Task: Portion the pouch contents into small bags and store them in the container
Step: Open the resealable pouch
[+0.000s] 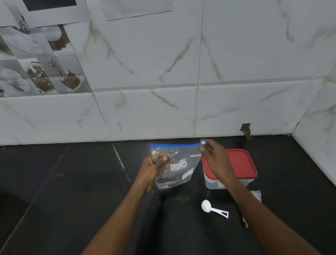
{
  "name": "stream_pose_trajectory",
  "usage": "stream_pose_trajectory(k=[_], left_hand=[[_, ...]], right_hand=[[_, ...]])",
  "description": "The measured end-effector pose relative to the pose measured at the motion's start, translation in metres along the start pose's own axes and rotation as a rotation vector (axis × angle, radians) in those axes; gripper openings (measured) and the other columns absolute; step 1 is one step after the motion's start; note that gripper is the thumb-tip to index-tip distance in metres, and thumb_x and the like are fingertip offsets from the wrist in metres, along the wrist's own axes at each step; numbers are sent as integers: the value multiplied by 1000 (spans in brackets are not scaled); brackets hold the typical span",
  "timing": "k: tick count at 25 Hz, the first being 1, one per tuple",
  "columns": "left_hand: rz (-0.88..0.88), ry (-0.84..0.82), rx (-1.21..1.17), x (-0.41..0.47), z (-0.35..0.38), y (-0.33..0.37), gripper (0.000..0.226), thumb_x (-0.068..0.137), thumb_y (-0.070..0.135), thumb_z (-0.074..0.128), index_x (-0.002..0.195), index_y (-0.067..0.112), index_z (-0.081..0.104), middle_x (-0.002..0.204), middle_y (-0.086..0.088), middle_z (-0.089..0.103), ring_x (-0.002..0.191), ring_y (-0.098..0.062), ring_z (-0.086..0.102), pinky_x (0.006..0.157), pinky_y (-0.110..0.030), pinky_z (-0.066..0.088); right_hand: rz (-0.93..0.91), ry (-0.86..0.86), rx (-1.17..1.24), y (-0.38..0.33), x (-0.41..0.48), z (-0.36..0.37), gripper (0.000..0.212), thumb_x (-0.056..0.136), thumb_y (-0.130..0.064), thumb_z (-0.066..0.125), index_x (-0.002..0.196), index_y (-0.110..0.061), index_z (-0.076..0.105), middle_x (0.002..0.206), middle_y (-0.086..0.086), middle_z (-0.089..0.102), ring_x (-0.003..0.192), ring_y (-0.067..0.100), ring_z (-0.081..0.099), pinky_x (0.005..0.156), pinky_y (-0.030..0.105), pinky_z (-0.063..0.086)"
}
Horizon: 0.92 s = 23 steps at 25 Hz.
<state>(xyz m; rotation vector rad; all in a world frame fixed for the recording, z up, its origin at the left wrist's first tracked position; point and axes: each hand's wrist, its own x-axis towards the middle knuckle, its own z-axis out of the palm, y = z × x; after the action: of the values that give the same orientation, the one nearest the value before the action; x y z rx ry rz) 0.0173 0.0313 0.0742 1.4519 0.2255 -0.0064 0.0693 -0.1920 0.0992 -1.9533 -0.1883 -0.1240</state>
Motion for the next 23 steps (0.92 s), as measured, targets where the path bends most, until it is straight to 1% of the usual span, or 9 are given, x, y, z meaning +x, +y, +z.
stream_pose_trajectory(k=[2, 6, 8, 10, 11, 14, 18, 21, 23], left_hand=[[38, -9, -4, -6, 4, 11, 16, 99, 7, 59, 95, 5, 75, 92, -9, 80, 82, -13, 74, 71, -24, 60], [97, -15, -11, -13, 6, 32, 13, 93, 6, 67, 101, 8, 77, 93, -8, 80, 80, -14, 75, 74, -26, 61], [168, 30, -14, -13, 3, 47, 35, 86, 4, 74, 120, 15, 72, 106, -10, 78, 90, -16, 74, 83, -30, 61], [312, 146, 162, -12, 9, 68, 52, 83, 9, 79, 132, 20, 64, 114, -1, 74, 103, -9, 70, 90, -22, 56], [405, 171, 314, -12, 19, 78, 52, 82, 14, 81, 131, 21, 65, 116, 4, 73, 107, -3, 67, 95, -19, 52], [553, 1, 695, -11, 61, 98, 35, 80, 25, 83, 113, 20, 77, 109, 8, 76, 105, -1, 66, 110, -33, 41], [493, -67, 669, -8, 85, 96, 16, 79, 18, 83, 95, 13, 82, 92, 0, 80, 87, -12, 74, 92, -37, 57], [461, -57, 662, -10, 85, 89, 18, 79, 15, 84, 96, 10, 82, 93, -4, 80, 85, -16, 74, 84, -30, 56], [465, -49, 657, -9, 85, 87, 17, 80, 13, 83, 96, 8, 81, 92, -7, 80, 85, -15, 74, 80, -22, 55]], right_hand=[[-45, -7, 75, -9, -6, -14, 12, 93, -13, 62, 102, -12, 70, 92, 2, 73, 88, 21, 69, 76, 21, 50], [-53, 43, 298, -23, -12, -28, 3, 89, -7, 65, 89, -10, 66, 78, 5, 72, 76, 19, 72, 72, 29, 54], [-63, 29, 302, -29, -10, -34, 5, 88, -9, 66, 85, -12, 66, 79, 9, 72, 75, 23, 71, 70, 33, 54], [-60, -30, 292, -34, -8, -37, 5, 88, -8, 66, 85, -12, 67, 79, 11, 72, 72, 17, 69, 67, 30, 52], [-63, -66, 275, -36, -7, -36, 4, 88, -8, 66, 86, -11, 67, 78, 11, 72, 70, 14, 68, 66, 28, 51], [-89, -134, 221, -41, -8, -33, 2, 87, -7, 67, 87, -7, 69, 77, 6, 71, 67, 6, 63, 64, 19, 48], [-72, -133, 159, -46, -8, -36, 4, 84, -9, 69, 83, -11, 73, 78, 6, 72, 69, 10, 64, 65, 24, 51], [-46, -147, 189, -44, -9, -40, 4, 82, -11, 73, 78, -12, 73, 74, 6, 72, 68, 17, 69, 66, 31, 53], [-27, -137, 221, -43, -9, -38, 5, 80, -8, 74, 77, -11, 73, 77, 10, 73, 76, 28, 72, 74, 40, 58]])
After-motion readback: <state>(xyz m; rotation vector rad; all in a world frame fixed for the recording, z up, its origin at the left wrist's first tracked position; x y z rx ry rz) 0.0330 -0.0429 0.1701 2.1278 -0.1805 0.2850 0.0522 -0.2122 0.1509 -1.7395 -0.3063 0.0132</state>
